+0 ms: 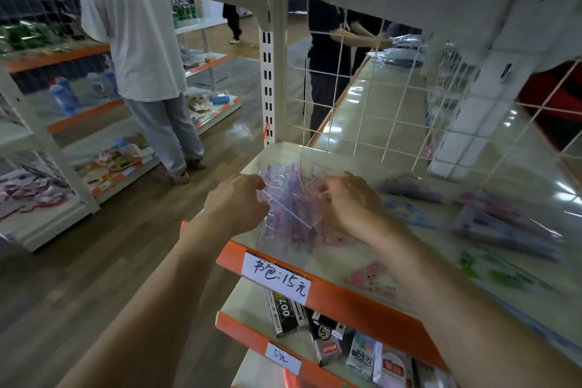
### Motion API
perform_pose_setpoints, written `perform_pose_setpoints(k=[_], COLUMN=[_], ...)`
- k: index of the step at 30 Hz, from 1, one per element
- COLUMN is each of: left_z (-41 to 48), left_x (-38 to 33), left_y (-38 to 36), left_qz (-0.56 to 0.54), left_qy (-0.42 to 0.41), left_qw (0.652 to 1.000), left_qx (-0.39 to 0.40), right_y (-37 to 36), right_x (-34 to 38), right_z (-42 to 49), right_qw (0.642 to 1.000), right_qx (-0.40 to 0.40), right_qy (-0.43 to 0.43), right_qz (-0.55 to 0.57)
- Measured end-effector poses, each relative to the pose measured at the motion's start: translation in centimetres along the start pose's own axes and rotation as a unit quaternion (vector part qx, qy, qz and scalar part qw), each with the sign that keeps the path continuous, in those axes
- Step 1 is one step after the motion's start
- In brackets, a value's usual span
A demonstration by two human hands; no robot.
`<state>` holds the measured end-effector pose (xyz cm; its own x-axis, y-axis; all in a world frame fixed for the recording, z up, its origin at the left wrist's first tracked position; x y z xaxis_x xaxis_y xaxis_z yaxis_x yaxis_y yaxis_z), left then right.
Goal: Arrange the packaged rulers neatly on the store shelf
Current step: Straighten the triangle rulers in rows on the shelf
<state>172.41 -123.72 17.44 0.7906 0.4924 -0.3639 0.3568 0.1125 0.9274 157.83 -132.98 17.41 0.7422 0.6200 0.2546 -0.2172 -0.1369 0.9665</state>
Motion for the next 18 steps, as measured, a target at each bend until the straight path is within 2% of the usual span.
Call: perform_pose_setpoints(k=[4,7,9,16,18], left_z=[0.5,1.0,1.3,2.0,2.0], left_x=[-1.4,-2.5,-2.9,-2.8,-2.7], left_y=[-0.1,-0.7,-1.1,-1.5,-1.2], left_qz=[0.012,0.006,0.004,0.018,0.019], left_qy=[-0.025,-0.033,-0.035,-0.03,-0.028], left_qw=[1.0,0.999,0.999,0.999,0.999], left_qx=[-0.008,0.002,0.009,0.013,0.008], right_y=[0.5,-0.8,-1.2,-1.1,-1.2], right_x=[-3.6,-4.0,-3.7,-2.0,-1.9], right_z=[1.2,1.7,2.0,2.0,2.2], right_qw=[0.993,0.987,0.987,0.989,0.986], right_qx=[0.048,0.11,0.119,0.145,0.146], right_qy=[-0.041,-0.052,-0.041,-0.015,-0.01], right_qz=[-0.097,-0.103,-0.097,0.017,0.079])
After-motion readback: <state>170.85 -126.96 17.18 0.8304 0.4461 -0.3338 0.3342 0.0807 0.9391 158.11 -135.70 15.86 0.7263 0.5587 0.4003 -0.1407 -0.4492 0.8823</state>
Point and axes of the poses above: each hand's wrist, its own z-axis towards the middle knuckle, its own y-axis out of the back of the hand, x = y × z, the point moved 9 cm from there along z, towards the middle knuckle, and after that the axes turned 2 degrees about x, right-handed, at the moved point
